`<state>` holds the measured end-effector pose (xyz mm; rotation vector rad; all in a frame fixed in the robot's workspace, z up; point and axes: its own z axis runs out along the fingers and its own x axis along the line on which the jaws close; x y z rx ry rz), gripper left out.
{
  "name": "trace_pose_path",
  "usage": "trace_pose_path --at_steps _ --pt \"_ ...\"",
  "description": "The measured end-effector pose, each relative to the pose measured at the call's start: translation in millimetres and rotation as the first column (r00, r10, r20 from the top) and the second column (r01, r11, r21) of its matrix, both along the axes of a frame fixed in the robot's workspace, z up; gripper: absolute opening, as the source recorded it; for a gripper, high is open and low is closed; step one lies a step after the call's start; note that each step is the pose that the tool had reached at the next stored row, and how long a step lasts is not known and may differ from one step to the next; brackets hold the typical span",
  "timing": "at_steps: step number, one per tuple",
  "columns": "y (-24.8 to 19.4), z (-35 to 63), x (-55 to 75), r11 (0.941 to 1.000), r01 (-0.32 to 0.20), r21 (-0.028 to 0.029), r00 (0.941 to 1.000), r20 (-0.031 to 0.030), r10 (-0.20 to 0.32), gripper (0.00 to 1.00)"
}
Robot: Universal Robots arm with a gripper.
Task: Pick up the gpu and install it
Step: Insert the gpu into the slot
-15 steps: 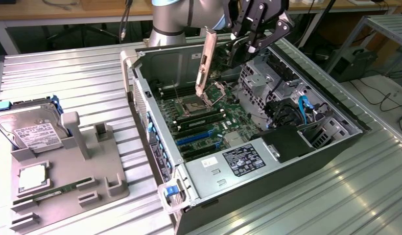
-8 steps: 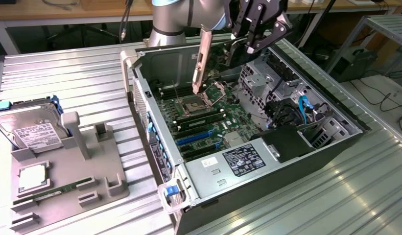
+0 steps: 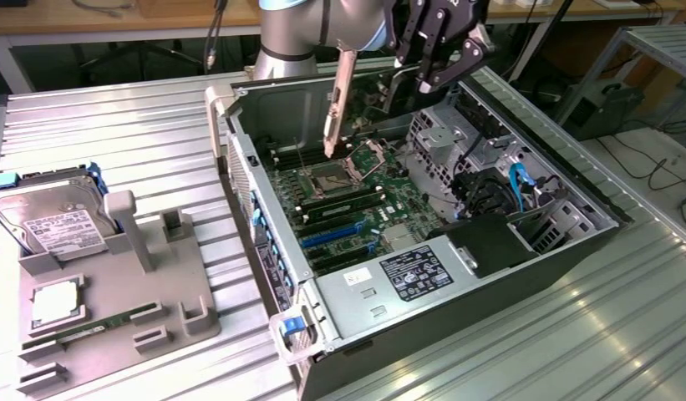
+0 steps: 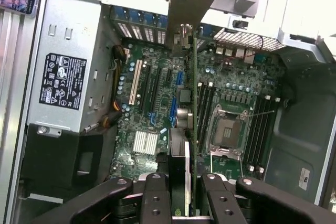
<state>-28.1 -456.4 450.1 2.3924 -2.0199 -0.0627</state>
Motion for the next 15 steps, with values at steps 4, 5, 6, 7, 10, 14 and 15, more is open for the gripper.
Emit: trace_pose_path --at_steps 4,5,6,7,10,14,15 --pt "0.0 -1.9 0.0 0.9974 0.072 0.0 0.9974 0.0 -0.072 0.28" --pt "0.0 -2.4 0.0 0.9961 0.088 0.0 0.9961 0.0 -0.088 0.28" --pt "0.0 -3.1 0.0 0.9946 0.104 -0.0001 0.9946 0.0 -0.104 0.28" --pt "0.0 -4.2 0.0 0.9932 0.117 -0.0015 0.9932 0.0002 -0.117 0.28" --pt "1.1 -7.0 0.5 0.9911 0.133 -0.0089 0.9911 0.0013 -0.133 0.28" --pt "5.4 -12.7 -1.7 0.9906 0.137 -0.0087 0.9906 0.0032 -0.137 0.28" --pt "5.8 -14.4 -1.6 0.99 0.141 -0.0087 0.99 0.0032 -0.141 0.28"
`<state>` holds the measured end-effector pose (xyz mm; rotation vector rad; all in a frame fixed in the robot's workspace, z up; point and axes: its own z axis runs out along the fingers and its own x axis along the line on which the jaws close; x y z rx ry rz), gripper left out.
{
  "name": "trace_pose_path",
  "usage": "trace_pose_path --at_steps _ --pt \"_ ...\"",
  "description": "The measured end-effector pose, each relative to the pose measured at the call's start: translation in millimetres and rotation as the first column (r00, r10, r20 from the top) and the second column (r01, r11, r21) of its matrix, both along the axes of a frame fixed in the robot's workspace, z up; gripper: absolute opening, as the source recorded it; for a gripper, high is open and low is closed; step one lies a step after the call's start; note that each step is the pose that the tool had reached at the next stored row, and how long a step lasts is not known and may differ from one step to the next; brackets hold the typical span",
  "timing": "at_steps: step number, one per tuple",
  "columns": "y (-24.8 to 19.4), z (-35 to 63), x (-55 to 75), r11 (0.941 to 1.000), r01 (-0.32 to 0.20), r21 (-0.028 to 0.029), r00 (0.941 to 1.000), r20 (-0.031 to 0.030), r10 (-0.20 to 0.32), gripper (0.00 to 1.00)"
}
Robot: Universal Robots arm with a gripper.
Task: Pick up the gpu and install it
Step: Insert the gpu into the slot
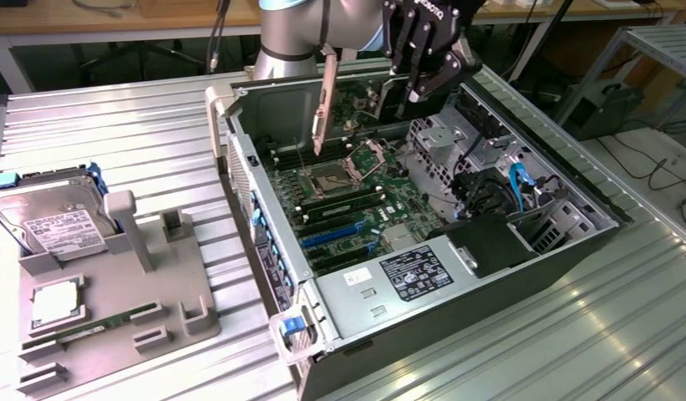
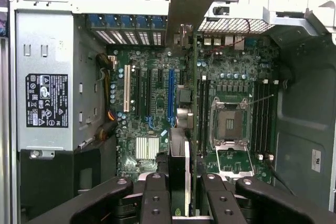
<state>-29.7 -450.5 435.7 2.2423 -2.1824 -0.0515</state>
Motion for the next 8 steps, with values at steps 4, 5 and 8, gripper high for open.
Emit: trace_pose_path --at_steps 4,5,8 --pt "0.3 -10.4 -0.1 0.9999 0.014 0.0 0.9999 0.0 -0.014 0.28" --pt "0.3 -12.1 -0.1 0.9999 0.015 0.0 0.9999 0.0 -0.015 0.28" --pt "0.5 -19.4 -0.1 0.9999 0.015 -0.0006 0.9999 -0.0007 -0.015 0.28"
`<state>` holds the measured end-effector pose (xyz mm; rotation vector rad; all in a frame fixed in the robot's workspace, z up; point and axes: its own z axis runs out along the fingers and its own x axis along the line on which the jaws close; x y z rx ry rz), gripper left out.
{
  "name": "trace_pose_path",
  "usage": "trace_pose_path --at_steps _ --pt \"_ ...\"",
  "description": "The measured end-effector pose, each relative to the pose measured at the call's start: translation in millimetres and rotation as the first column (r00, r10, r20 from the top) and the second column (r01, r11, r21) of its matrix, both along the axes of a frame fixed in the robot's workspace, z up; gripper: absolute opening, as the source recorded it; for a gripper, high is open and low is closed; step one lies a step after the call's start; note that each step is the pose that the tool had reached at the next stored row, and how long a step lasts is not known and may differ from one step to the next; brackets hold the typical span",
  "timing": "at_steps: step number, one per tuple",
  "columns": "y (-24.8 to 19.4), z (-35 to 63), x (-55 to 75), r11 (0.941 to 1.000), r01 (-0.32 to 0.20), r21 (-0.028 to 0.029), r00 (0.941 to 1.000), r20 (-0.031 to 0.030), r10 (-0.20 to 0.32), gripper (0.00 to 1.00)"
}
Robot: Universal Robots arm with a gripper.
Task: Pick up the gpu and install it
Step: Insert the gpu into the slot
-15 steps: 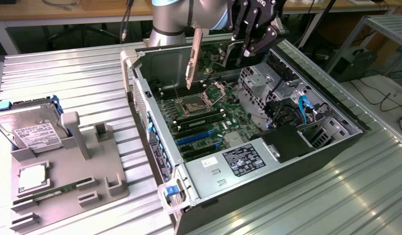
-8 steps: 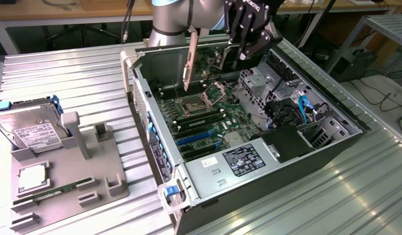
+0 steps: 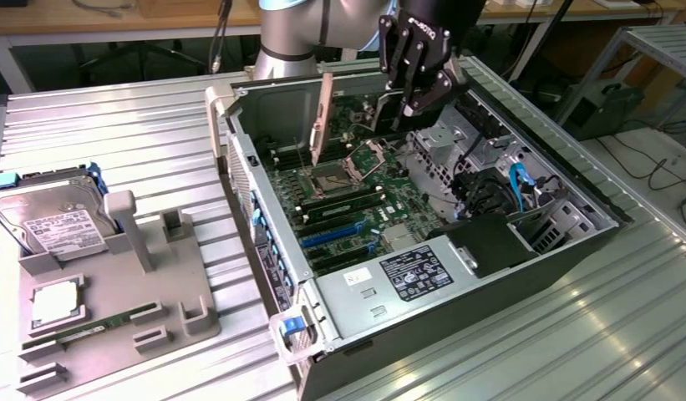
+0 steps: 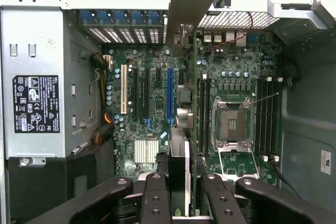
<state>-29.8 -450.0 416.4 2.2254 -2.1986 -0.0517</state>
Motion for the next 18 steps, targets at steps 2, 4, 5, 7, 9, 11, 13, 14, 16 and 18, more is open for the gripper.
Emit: trace_pose_path --at_steps 2,4,5,7,9,11,13,14,16,18 --pt "0.0 -3.7 0.0 1.0 0.0 0.0002 1.0 -0.0003 0.0 0.28" --pt "0.1 -6.9 0.0 1.0 0.0 0.0001 1.0 -0.0004 0.0 0.28" --pt "0.1 -8.3 0.0 1.0 0.0 0.0002 1.0 -0.0004 0.0 0.28" --pt "0.1 -11.7 0.0 1.0 0.0 0.0001 1.0 -0.0004 0.0 0.28" --pt "0.1 -14.7 0.0 1.0 0.0 0.0002 1.0 -0.0004 0.0 0.28" --pt "0.1 -18.2 0.0 1.0 0.0 0.0001 1.0 -0.0005 0.0 0.28" --pt "0.1 -19.8 0.0 1.0 0.0 0.0002 1.0 -0.0005 0.0 0.28" --pt "0.1 -20.5 0.0 1.0 0.0 0.0001 1.0 -0.0005 0.0 0.28" --pt "0.1 -21.6 0.0 1.0 0.0 0.0 1.0 -0.0005 0.0 0.28" --pt "0.1 -22.7 0.0 1.0 0.0 0.0001 1.0 -0.0005 0.0 0.28"
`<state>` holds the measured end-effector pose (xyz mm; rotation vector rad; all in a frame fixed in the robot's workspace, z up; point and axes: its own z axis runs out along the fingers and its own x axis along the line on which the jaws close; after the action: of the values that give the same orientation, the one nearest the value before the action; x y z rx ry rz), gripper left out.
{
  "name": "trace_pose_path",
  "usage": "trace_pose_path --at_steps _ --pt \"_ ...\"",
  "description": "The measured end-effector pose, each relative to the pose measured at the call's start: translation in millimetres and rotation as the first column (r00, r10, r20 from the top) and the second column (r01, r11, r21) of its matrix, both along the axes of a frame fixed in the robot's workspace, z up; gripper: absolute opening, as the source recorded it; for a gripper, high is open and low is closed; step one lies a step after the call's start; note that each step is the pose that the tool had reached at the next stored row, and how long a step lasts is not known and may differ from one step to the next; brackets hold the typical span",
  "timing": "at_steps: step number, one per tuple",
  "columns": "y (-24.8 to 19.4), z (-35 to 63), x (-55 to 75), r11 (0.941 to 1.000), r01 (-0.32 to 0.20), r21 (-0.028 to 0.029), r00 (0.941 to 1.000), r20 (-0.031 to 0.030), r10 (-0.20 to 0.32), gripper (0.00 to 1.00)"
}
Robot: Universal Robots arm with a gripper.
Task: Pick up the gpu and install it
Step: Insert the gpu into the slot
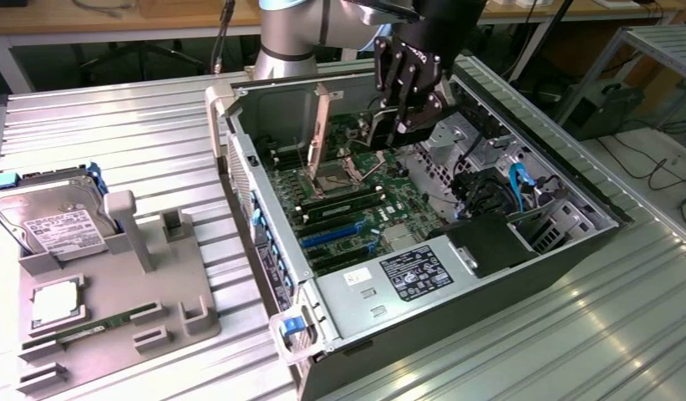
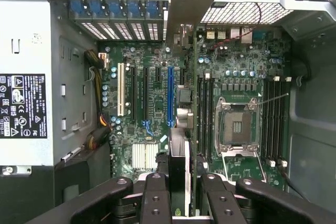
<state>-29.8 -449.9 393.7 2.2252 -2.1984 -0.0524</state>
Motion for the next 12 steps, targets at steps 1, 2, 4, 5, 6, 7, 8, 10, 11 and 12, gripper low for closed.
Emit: trace_pose_path --at_steps 1,2,4,5,6,7,8,10,11,12 --pt "0.0 -0.4 0.0 1.0 0.0 0.0 1.0 0.0 0.0 0.28" --pt "0.0 -0.9 0.0 1.0 0.0 0.0 1.0 0.0 0.0 0.28" --pt "0.0 -1.5 0.0 1.0 0.0 -0.0001 1.0 0.0 0.0 0.28" --pt "0.0 -1.7 0.0 1.0 0.0 -0.0002 1.0 -0.0001 0.0 0.28" --pt "0.0 -1.8 0.0 1.0 0.0 -0.0002 1.0 -0.0001 0.0 0.28" --pt "0.0 -2.2 0.0 1.0 0.0 -0.0001 1.0 0.0 0.0 0.28" --pt "0.0 -2.3 0.0 1.0 0.0 -0.0001 1.0 0.0 0.0 0.28" --pt "0.0 -4.2 0.0 1.0 0.0 -0.0002 1.0 0.0 0.0 0.28" --pt "0.0 -4.2 0.0 1.0 0.0 -0.0003 1.0 0.0 0.0 0.28" --pt "0.0 -4.2 0.0 1.0 0.0 -0.0002 1.0 0.0 0.0 0.28"
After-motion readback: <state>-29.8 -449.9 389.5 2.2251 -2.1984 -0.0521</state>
